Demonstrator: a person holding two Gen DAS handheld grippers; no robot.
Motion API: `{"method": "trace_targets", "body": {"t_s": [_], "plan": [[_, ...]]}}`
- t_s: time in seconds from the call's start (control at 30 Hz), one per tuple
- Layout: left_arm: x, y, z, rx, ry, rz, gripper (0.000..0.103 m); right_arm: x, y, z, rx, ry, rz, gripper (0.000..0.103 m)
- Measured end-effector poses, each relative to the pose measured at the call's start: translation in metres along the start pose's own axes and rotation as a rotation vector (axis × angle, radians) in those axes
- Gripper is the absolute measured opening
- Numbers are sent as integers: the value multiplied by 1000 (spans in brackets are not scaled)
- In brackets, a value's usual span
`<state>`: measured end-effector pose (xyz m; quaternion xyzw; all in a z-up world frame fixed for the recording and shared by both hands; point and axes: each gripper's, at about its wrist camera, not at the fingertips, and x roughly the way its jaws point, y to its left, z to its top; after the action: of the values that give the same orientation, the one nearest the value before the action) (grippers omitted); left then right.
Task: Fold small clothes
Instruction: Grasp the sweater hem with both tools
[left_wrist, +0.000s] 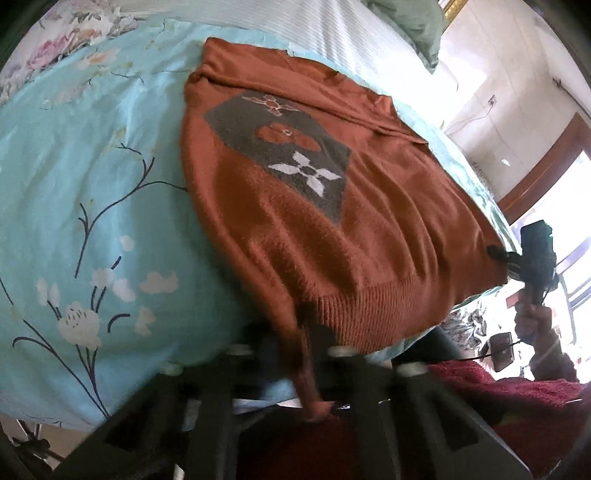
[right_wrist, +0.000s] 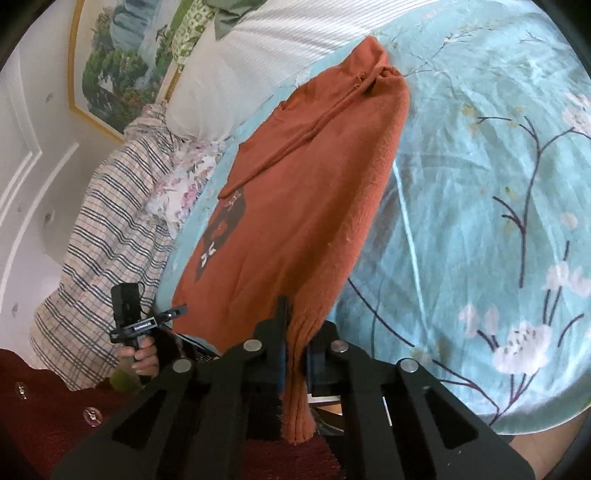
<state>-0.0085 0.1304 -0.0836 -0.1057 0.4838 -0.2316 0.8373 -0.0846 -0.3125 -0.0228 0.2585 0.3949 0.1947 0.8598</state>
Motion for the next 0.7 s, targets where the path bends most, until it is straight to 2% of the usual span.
{"method": "trace_targets", "body": {"t_s": [0.23, 0.4, 0.5, 0.6, 0.7], "plan": [[-11, 4, -5, -44, -79, -25, 5, 2, -4, 2, 2, 12, 15, 8], [-26, 4, -2, -70, -129, -50, 4, -7, 1, 13, 19, -34, 107, 8], [-39, 2, 7, -92, -178, -95, 4, -11, 9, 27, 9, -73, 146, 8], [-51, -5, 24, -93, -237, -119, 4, -11, 19, 49, -23, -104, 137, 8], [-58, -16, 50, -56, -294, -78, 4, -9, 24, 79, -51, -148, 136, 8]]}}
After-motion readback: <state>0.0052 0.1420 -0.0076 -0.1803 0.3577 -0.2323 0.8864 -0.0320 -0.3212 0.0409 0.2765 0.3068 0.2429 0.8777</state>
